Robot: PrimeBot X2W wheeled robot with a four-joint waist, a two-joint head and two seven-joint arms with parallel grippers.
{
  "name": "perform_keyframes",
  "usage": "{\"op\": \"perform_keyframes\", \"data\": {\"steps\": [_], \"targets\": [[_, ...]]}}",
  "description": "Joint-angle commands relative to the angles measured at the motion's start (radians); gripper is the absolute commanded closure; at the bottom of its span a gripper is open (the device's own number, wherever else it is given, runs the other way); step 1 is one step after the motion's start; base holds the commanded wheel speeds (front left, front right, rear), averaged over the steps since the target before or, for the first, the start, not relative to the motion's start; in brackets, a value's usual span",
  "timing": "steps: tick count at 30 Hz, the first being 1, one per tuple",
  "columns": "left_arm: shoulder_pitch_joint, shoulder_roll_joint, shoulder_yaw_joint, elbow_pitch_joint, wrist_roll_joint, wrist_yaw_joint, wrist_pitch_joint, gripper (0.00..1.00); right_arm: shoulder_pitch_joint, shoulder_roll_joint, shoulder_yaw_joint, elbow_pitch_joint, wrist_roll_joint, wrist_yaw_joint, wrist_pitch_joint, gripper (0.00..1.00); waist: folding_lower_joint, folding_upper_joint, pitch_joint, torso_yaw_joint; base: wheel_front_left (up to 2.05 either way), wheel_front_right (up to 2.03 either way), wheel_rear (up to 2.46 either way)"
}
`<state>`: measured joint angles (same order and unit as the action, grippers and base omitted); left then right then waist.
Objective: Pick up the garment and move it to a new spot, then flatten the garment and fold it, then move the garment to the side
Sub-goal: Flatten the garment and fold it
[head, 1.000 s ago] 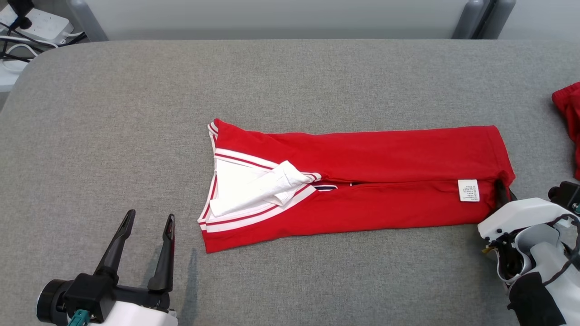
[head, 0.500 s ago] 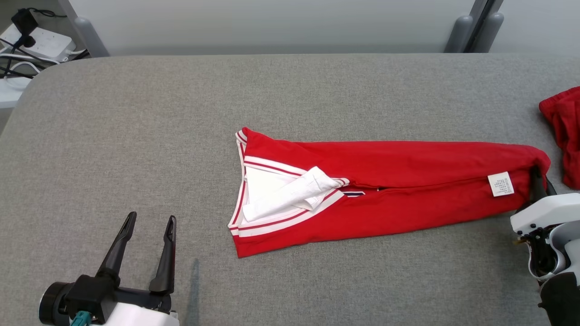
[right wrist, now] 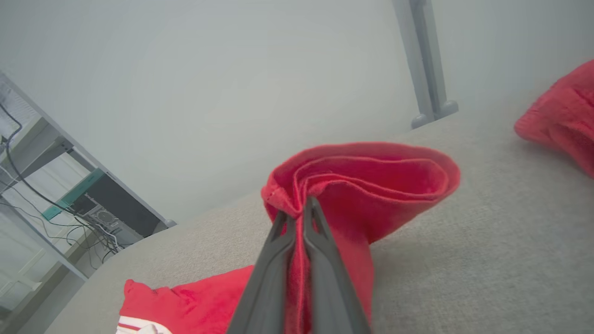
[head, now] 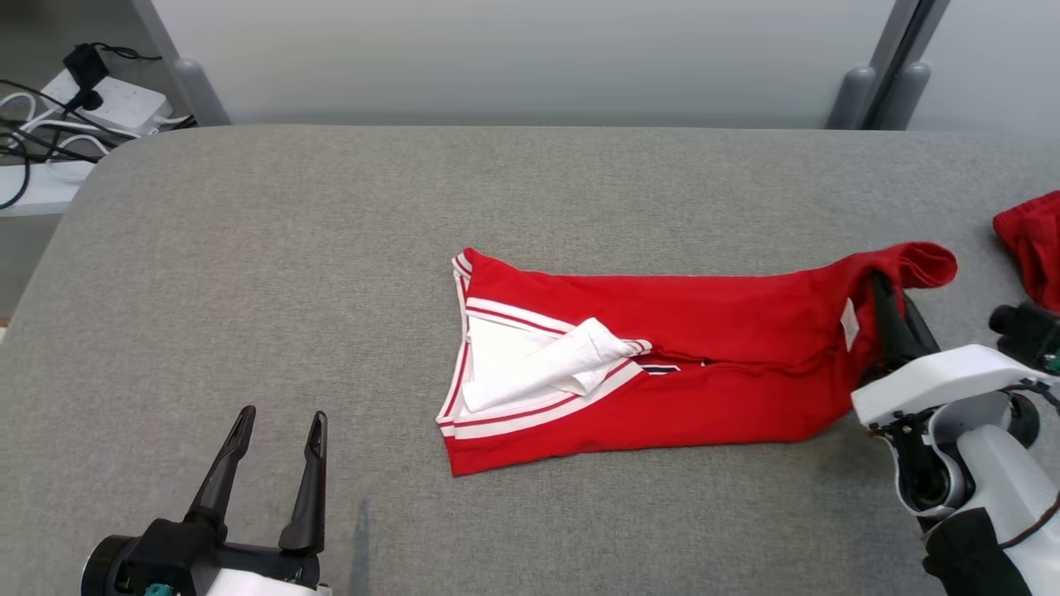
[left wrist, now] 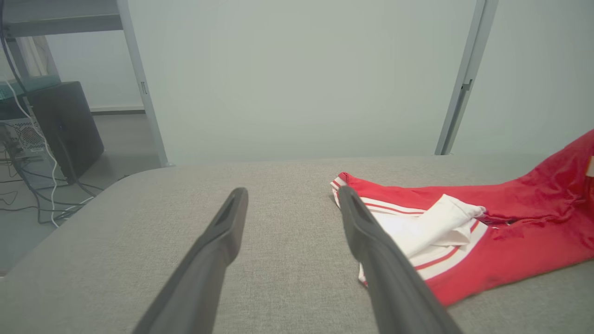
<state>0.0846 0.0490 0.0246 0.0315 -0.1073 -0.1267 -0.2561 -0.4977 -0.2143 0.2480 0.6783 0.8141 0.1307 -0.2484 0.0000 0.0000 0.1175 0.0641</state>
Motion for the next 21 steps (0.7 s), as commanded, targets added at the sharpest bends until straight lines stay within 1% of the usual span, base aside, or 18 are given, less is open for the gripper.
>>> {"op": "perform_keyframes", "data": {"steps": [1,6,12,17,21], "targets": [[-0.015,0.004,0.033,-0.031,-0.003,-0.004,-0.006,0.00,0.003,0.001,0.041,-0.048,0.007,0.000,-0.013,1.00,0.0000,0.0000,-0.004,0.015,0.00,0.00,0.00],[-0.011,0.002,0.028,-0.034,-0.005,-0.002,-0.006,0.00,-0.007,0.017,0.110,-0.093,0.017,0.000,-0.005,1.00,0.0000,0.0000,-0.009,0.059,0.00,0.00,0.00],[-0.009,0.002,0.018,-0.029,-0.016,0.005,-0.006,0.00,-0.021,0.042,0.164,-0.104,0.022,0.000,0.005,1.00,0.0000,0.0000,-0.013,0.112,0.00,0.00,0.00],[-0.005,0.001,0.002,-0.023,-0.028,0.014,-0.006,0.00,-0.041,0.076,0.192,-0.084,0.031,0.000,0.005,1.00,0.0000,0.0000,-0.014,0.168,0.00,0.00,0.00],[-0.002,0.001,-0.014,-0.015,-0.035,0.020,-0.006,0.00,-0.063,0.108,0.214,-0.041,0.046,0.000,0.006,1.00,0.0000,0.0000,-0.017,0.208,0.00,0.00,0.00]]}}
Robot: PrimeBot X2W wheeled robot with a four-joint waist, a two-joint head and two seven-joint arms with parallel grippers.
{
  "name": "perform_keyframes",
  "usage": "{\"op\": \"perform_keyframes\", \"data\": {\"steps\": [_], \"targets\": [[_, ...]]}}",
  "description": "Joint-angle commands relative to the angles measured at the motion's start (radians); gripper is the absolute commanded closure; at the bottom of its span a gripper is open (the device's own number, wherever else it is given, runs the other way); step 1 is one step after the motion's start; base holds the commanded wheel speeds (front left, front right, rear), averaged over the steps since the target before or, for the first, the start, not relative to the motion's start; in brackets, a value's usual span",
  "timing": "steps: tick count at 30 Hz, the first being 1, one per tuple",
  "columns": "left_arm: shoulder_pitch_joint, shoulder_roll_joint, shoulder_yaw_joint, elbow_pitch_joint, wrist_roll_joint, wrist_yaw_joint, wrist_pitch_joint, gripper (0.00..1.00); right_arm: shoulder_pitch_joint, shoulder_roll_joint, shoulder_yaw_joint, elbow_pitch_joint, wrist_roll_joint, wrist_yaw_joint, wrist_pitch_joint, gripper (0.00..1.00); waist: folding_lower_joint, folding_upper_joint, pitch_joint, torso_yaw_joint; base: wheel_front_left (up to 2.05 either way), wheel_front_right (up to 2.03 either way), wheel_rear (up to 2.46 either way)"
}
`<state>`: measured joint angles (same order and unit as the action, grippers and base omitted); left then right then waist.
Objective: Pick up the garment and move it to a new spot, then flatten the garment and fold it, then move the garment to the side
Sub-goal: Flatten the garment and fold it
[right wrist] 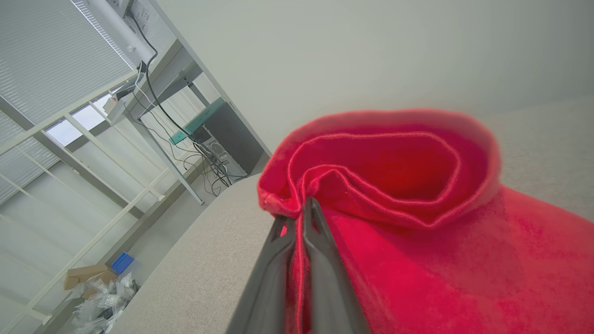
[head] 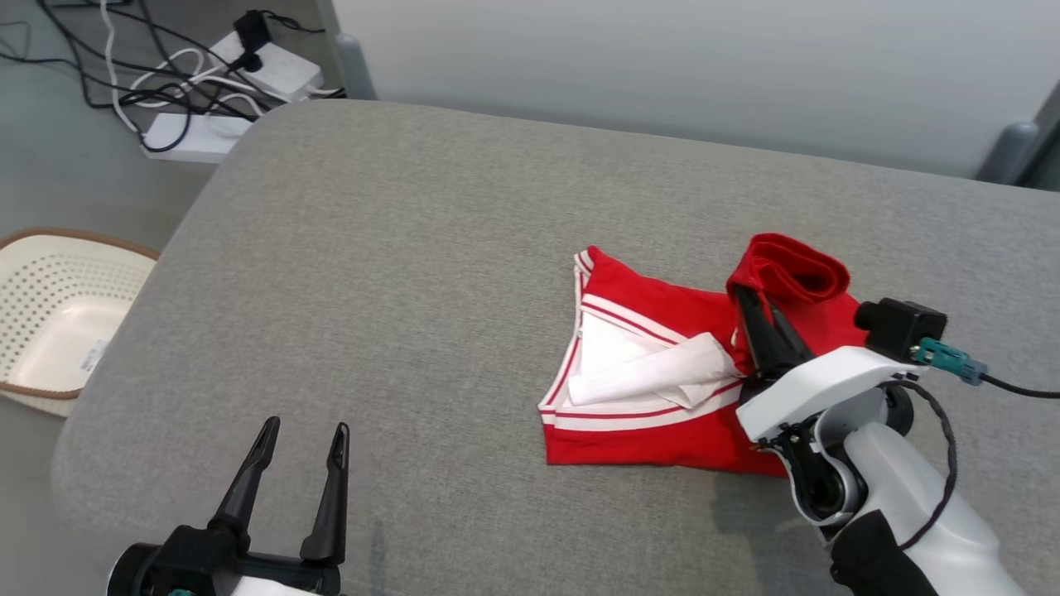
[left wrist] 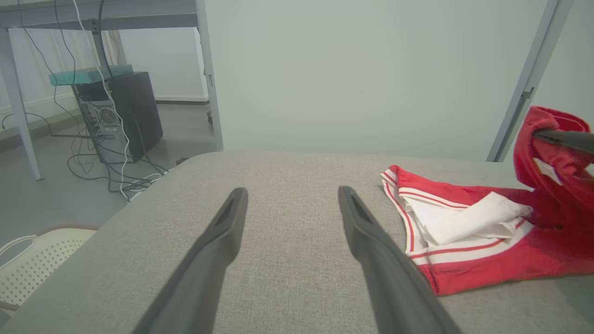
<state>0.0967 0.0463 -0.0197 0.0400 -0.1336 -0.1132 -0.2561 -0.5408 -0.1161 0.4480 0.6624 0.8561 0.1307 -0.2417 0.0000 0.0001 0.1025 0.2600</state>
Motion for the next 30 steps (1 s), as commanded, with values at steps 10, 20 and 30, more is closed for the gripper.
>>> {"op": "perform_keyframes", "data": {"steps": [10,20,30], "targets": [[-0.013,0.004,0.002,-0.010,-0.022,0.019,-0.006,0.00,-0.084,0.055,0.096,0.098,0.040,0.000,0.007,1.00,0.0000,-0.0001,-0.005,0.091,0.00,0.00,0.00],[-0.015,0.004,-0.020,-0.002,-0.029,0.024,-0.006,0.00,-0.129,0.065,0.165,0.229,0.109,0.000,0.022,1.00,0.0000,-0.0001,0.003,0.137,0.00,0.00,0.00],[-0.021,0.004,-0.034,0.007,-0.027,0.029,-0.006,0.00,-0.175,0.066,0.299,0.314,0.223,0.000,0.036,0.86,0.0000,-0.0001,0.007,0.172,0.00,0.00,0.00]]}}
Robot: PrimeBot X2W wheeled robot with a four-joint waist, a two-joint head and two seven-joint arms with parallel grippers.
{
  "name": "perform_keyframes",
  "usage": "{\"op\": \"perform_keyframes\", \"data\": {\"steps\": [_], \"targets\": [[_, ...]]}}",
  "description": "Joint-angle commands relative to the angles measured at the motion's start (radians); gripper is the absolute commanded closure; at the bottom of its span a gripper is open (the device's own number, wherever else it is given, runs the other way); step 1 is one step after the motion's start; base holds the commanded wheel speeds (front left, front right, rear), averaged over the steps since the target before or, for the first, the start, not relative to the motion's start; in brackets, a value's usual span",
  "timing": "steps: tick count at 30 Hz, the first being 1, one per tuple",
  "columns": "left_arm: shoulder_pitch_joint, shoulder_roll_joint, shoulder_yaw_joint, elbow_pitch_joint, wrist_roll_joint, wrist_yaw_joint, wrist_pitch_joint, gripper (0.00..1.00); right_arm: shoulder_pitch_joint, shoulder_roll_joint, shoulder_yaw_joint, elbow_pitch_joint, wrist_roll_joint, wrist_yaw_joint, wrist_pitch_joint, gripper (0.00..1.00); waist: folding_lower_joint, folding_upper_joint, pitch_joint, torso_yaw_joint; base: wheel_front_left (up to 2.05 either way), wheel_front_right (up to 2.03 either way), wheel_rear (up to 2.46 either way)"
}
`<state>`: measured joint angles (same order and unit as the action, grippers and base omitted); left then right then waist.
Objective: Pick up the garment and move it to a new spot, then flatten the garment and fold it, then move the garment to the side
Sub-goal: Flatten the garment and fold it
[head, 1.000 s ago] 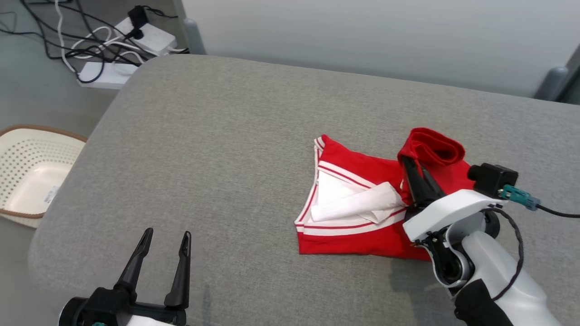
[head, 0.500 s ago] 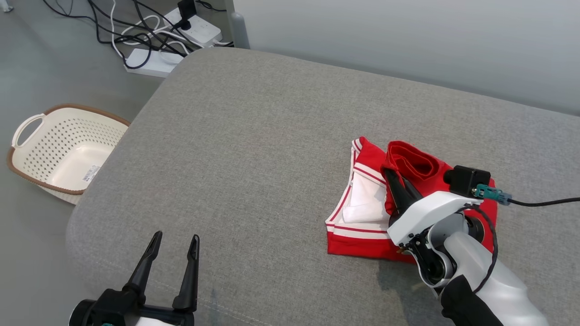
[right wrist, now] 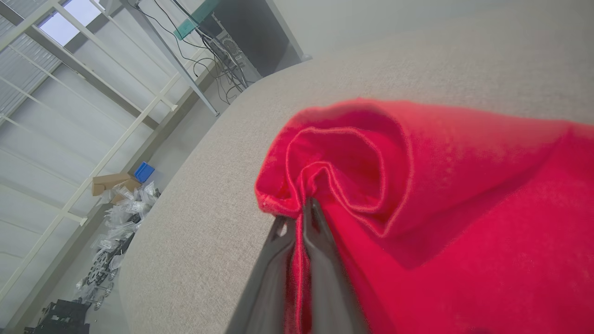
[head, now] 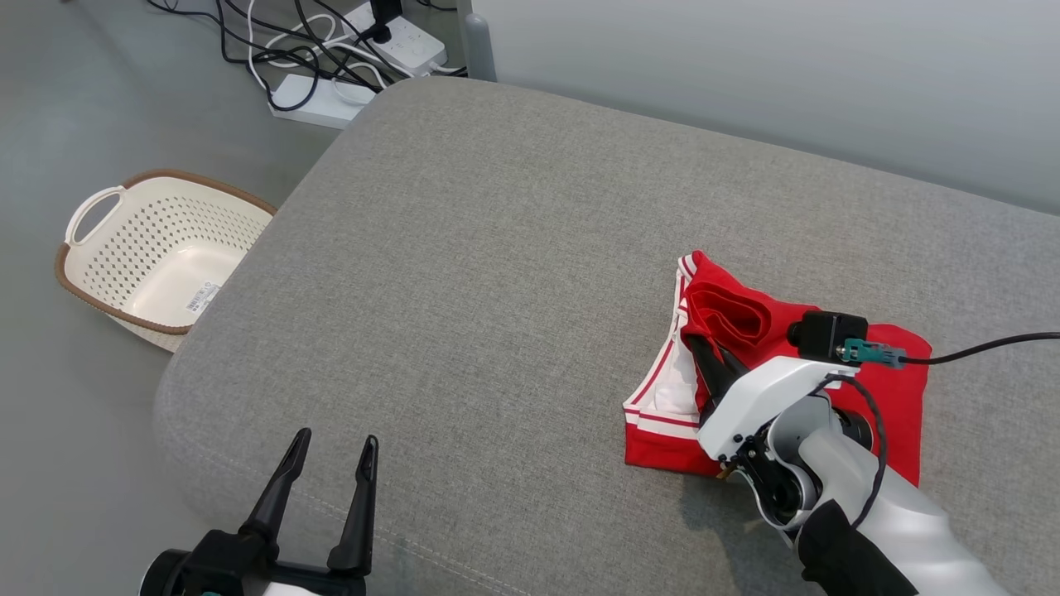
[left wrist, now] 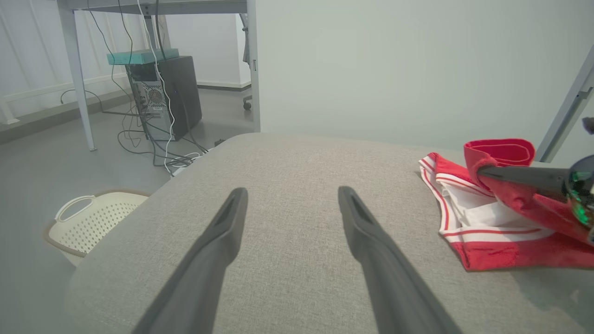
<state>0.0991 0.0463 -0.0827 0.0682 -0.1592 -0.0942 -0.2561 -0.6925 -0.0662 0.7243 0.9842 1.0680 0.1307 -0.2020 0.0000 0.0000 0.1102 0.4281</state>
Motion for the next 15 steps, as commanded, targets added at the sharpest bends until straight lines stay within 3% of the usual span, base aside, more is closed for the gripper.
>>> {"op": "perform_keyframes", "data": {"steps": [1,2,10,15], "targets": [[-0.023,0.004,0.028,-0.021,-0.002,0.011,-0.006,0.00,-0.027,0.016,0.032,-0.002,0.022,0.000,-0.007,0.19,0.0000,0.0000,-0.001,0.006,0.00,0.00,0.00],[-0.023,0.004,0.027,-0.021,-0.003,0.012,-0.006,0.00,-0.028,0.016,0.039,0.000,0.037,0.000,-0.010,0.00,0.0000,0.0000,-0.001,0.008,0.00,0.00,0.00],[-0.016,0.004,0.032,-0.022,-0.003,0.019,-0.006,0.00,-0.038,0.016,0.113,-0.038,0.114,0.000,-0.032,0.00,0.0000,0.0000,-0.005,-0.005,0.00,0.00,0.00],[-0.011,0.004,0.041,-0.024,-0.001,0.022,-0.006,0.00,-0.047,0.016,0.182,-0.099,0.100,0.000,-0.054,0.00,0.0000,0.0000,-0.014,-0.046,0.00,0.00,0.00]]}}
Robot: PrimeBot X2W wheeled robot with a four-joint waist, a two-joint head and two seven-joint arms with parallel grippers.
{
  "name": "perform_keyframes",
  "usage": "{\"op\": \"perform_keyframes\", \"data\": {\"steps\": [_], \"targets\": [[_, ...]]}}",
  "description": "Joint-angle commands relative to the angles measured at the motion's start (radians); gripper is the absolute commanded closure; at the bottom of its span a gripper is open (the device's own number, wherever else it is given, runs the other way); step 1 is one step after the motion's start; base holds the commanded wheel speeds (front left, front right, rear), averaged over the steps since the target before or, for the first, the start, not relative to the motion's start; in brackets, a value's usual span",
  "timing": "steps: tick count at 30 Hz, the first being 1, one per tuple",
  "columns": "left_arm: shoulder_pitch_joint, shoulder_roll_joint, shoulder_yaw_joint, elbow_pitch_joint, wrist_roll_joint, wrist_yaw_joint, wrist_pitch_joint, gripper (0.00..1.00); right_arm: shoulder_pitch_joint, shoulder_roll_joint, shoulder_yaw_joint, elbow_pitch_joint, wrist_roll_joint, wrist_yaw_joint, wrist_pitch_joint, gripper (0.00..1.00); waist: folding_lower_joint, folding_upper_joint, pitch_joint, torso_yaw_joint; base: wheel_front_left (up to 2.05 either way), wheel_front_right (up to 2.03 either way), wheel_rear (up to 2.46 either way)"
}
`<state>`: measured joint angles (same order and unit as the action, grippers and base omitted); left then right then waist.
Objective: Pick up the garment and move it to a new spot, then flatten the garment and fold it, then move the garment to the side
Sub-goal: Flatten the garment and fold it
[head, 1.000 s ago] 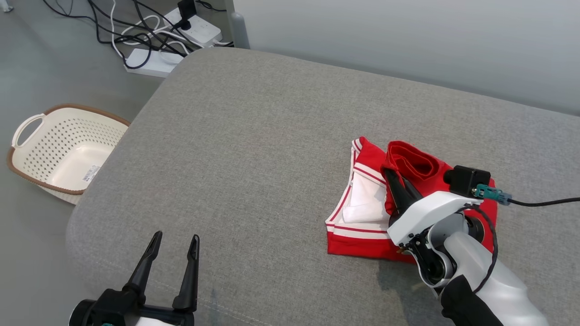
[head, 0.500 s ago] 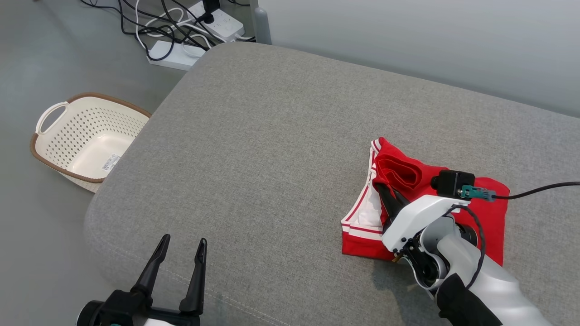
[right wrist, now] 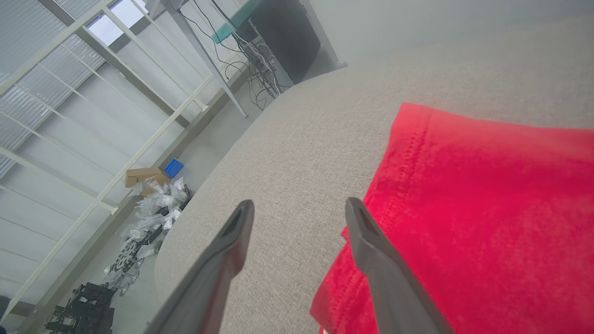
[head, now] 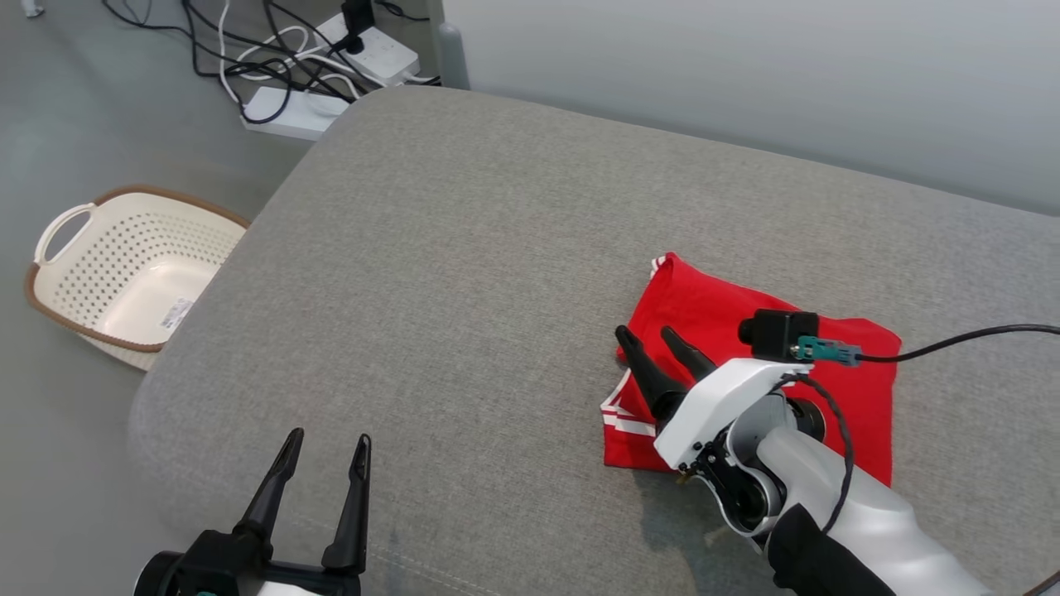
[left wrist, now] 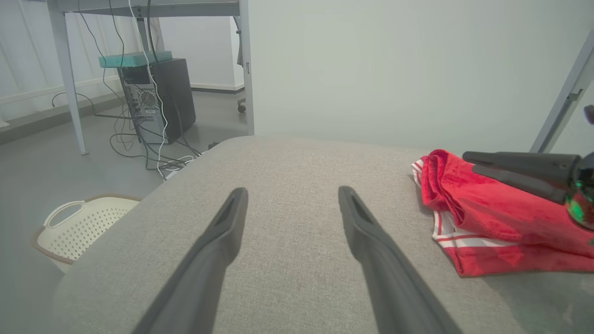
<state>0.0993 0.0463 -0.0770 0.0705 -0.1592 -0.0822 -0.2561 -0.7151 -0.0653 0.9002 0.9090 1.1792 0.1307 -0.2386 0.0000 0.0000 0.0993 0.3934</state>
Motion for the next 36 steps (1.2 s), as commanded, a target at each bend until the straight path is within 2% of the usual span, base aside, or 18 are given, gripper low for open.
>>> {"op": "perform_keyframes", "data": {"steps": [1,4,10,14,18,26,30,36], "targets": [[-0.010,0.004,0.039,-0.028,-0.002,0.011,-0.006,0.00,-0.028,0.015,0.007,-0.027,-0.031,0.000,-0.020,0.00,0.0000,0.0000,-0.005,-0.021,0.00,0.00,0.00],[-0.008,0.004,0.052,-0.037,-0.010,0.012,-0.006,0.00,-0.042,-0.001,-0.047,-0.052,-0.139,0.000,-0.022,0.00,0.0000,0.0000,-0.005,-0.059,0.00,0.00,0.00],[-0.017,0.004,0.082,-0.045,-0.049,0.009,-0.006,0.00,0.028,-0.044,-0.248,-0.190,-0.463,0.000,-0.023,0.00,0.0000,0.0000,0.000,-0.157,0.00,0.00,0.00],[-0.030,0.004,0.099,-0.050,-0.087,0.010,-0.006,0.00,0.109,-0.045,-0.384,-0.288,-0.658,0.000,-0.023,0.00,0.0000,0.0000,0.001,-0.228,0.00,0.00,0.00],[-0.045,0.004,0.118,-0.058,-0.112,0.007,-0.006,0.00,0.186,-0.033,-0.480,-0.371,-0.793,0.000,-0.023,0.00,0.0000,0.0000,-0.002,-0.294,0.00,0.00,0.00],[-0.045,0.004,0.146,-0.077,-0.131,0.007,-0.006,0.00,0.303,-0.013,-0.600,-0.507,-0.927,0.000,-0.023,0.00,0.0000,0.0000,-0.023,-0.399,0.00,0.00,0.00],[-0.033,0.004,0.158,-0.073,-0.134,0.006,-0.006,0.00,0.372,-0.003,-0.663,-0.559,-0.946,0.000,-0.023,0.00,0.0000,0.0000,-0.044,-0.435,0.00,0.00,0.00],[-0.008,0.004,0.160,-0.075,-0.143,0.013,-0.006,0.00,0.472,0.002,-0.700,-0.604,-0.962,0.000,-0.023,0.00,0.0000,0.0000,-0.074,-0.463,0.00,0.00,0.00]]}}
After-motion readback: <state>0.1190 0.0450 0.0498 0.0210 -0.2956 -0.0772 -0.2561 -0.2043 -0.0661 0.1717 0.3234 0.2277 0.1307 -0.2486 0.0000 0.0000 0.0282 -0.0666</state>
